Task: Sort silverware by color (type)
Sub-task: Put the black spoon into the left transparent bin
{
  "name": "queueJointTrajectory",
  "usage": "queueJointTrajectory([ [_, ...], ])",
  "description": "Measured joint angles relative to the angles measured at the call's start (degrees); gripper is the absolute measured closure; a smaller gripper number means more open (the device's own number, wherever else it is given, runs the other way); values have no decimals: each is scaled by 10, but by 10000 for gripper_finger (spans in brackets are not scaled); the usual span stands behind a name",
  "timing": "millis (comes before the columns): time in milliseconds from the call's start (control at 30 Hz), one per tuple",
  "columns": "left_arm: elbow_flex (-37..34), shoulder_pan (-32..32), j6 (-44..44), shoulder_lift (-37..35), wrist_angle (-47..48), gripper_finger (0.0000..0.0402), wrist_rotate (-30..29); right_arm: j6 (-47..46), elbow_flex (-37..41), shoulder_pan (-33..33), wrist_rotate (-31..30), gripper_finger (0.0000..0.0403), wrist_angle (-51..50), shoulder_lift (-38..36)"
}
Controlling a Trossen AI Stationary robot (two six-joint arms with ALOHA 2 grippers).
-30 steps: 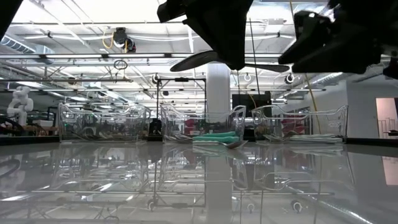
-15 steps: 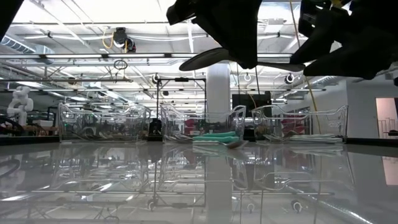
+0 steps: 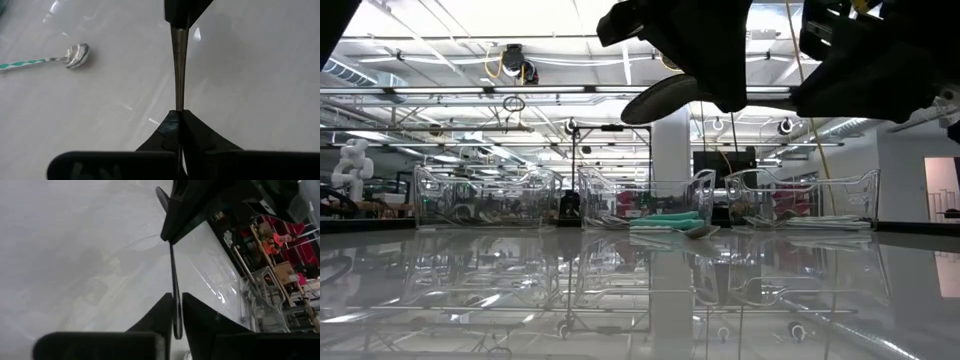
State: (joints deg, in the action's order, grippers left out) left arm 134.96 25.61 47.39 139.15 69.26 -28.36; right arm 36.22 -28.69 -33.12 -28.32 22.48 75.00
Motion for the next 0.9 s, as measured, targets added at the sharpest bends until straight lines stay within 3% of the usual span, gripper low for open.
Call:
queueJointTrajectory([
  [133, 0, -1, -2, 0, -2, 399, 5, -8, 0, 0, 14, 396, -2, 0],
  [433, 0, -1, -14, 0, -3, 378, -16, -47, 0, 1, 13, 398, -4, 0],
  [667, 0, 4, -84, 0, 2, 316, -108, -136, 0, 20, 15, 400, -17, -11],
  [900, 0, 23, -153, 0, 48, 283, -245, -332, 0, 69, 14, 401, -28, -20],
])
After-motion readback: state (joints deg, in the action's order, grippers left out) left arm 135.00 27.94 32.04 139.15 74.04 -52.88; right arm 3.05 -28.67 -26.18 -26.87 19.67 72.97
